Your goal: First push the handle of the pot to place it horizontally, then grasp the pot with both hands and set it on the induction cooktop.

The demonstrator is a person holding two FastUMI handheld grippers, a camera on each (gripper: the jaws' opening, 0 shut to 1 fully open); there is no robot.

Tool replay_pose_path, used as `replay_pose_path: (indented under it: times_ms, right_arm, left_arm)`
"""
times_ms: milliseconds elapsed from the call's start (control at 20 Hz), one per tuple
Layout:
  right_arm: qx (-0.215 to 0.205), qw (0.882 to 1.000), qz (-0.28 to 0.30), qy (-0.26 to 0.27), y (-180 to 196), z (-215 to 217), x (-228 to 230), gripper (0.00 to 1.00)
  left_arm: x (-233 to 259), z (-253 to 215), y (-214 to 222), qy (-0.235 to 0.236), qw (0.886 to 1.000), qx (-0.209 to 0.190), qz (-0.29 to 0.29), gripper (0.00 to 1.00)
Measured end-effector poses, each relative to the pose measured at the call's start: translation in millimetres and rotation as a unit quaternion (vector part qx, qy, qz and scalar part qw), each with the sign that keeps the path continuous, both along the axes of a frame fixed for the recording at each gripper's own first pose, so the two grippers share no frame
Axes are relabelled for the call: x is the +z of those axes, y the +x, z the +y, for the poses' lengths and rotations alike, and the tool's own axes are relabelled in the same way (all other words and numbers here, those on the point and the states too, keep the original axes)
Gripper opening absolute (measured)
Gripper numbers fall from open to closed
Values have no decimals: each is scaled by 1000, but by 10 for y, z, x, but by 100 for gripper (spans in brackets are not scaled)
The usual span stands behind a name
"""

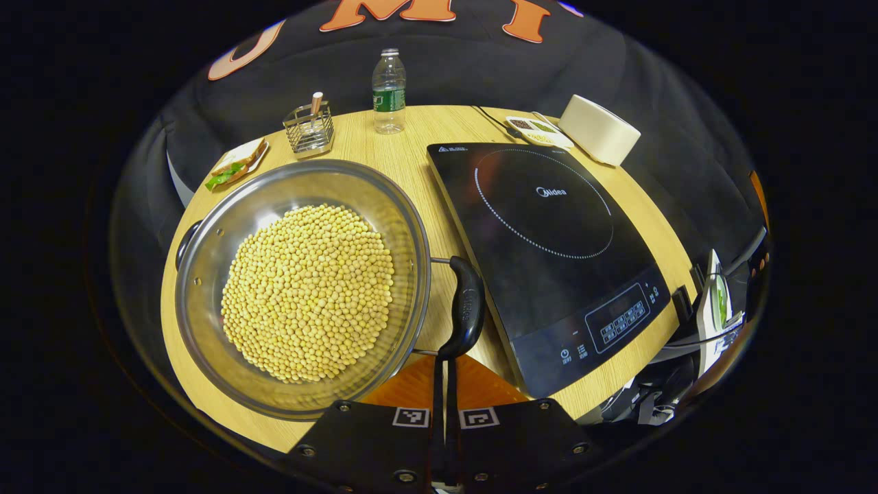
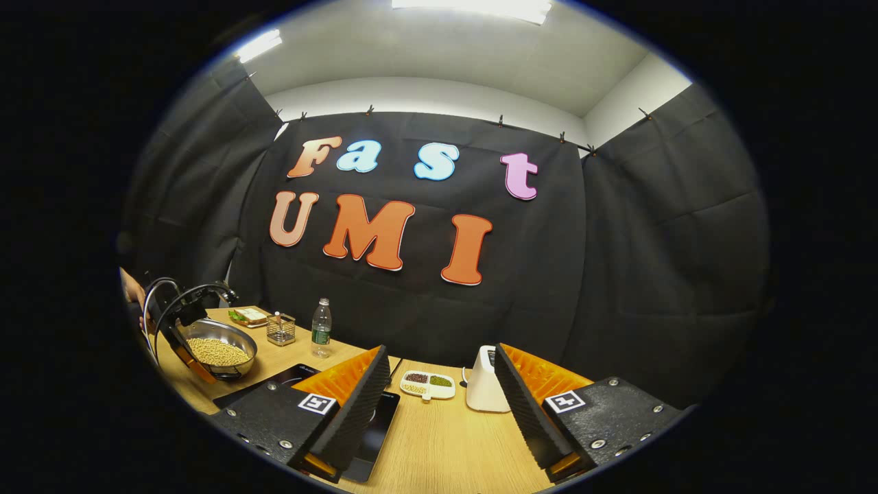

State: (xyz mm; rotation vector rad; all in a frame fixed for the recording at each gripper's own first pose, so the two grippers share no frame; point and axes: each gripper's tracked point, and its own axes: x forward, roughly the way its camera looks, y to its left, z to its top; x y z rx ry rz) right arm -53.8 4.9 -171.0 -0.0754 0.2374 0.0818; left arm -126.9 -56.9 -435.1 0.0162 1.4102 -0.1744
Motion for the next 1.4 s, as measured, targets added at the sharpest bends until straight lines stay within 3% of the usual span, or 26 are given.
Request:
replay_pose_path:
  times_ms: [500, 950, 1400]
  right_arm:
    - [12, 999, 33, 20, -72, 136, -221, 95]
    - [24, 997, 66, 38, -90, 330, -404, 95]
    - [64, 991, 102, 58, 3, 838, -542, 95]
  left_arm:
    - [-140, -90, 440, 13, 999, 26, -34, 1]
    - [-254, -151, 747, 16, 997, 22, -67, 2]
    - [-32, -143, 721, -2, 995, 10, -97, 2]
